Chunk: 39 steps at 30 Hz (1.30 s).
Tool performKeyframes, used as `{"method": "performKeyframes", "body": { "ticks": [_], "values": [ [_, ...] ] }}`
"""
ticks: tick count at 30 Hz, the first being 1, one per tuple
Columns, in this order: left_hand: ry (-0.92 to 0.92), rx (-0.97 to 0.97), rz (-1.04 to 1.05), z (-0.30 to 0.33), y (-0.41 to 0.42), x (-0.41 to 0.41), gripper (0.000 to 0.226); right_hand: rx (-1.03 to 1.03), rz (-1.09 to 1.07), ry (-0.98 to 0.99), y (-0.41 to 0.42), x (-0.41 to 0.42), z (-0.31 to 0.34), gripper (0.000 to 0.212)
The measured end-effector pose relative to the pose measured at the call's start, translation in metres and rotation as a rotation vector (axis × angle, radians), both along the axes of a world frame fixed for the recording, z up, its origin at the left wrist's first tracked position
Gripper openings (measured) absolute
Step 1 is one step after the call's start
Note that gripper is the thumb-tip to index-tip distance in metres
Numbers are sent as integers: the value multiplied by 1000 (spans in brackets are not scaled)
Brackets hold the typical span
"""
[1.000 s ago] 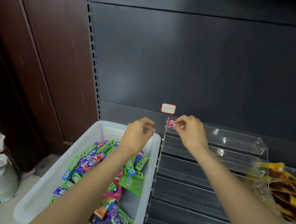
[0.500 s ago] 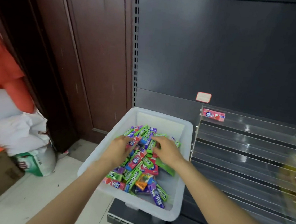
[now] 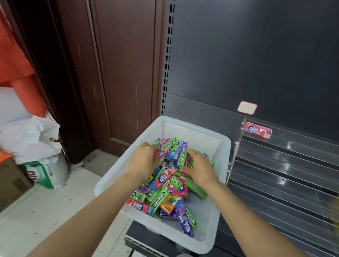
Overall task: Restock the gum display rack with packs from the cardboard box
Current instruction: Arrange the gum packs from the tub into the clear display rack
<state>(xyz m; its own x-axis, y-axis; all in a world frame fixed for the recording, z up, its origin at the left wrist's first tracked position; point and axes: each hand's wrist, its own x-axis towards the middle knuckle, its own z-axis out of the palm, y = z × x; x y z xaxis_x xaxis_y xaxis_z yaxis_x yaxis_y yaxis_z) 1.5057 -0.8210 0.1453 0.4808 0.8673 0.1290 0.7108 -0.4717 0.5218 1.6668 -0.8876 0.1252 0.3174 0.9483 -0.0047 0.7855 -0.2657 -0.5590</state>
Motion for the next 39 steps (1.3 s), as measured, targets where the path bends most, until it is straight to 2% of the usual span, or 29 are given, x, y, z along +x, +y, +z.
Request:
{"method": "performKeyframes", "body": {
  "ticks": [5, 8, 13, 18, 25, 28, 31, 35, 39],
  "values": [
    [-302, -63, 100, 1, -5, -5, 30, -11, -1, -97, 2, -2, -2, 73],
    [-418, -142, 142, 1, -7, -10, 28, 1, 11, -154, 6, -6, 0, 65],
    [-521, -219, 172, 2, -11, -17, 24, 39, -42, -123, 4, -2, 7, 51],
    [-616, -242, 187, 7, -14, -15, 23, 27, -48, -203, -12, 17, 16, 20],
    [-640, -284, 126, 15, -29, -1, 23, -43, -3, -254, -25, 27, 30, 24],
    [-652, -304, 123, 17, -34, 1, 21, 31, -47, -170, -33, 26, 35, 24],
    [-683, -329, 128, 21, -38, 2, 19, 182, -118, 29, -43, 28, 46, 16],
    [-809, -409, 111, 32, -40, 12, 20, 372, -215, 338, -63, 37, 62, 19],
    [-925, -530, 52, 51, -46, 41, 18, 497, -264, 496, -76, 53, 76, 19]
  ]
}}
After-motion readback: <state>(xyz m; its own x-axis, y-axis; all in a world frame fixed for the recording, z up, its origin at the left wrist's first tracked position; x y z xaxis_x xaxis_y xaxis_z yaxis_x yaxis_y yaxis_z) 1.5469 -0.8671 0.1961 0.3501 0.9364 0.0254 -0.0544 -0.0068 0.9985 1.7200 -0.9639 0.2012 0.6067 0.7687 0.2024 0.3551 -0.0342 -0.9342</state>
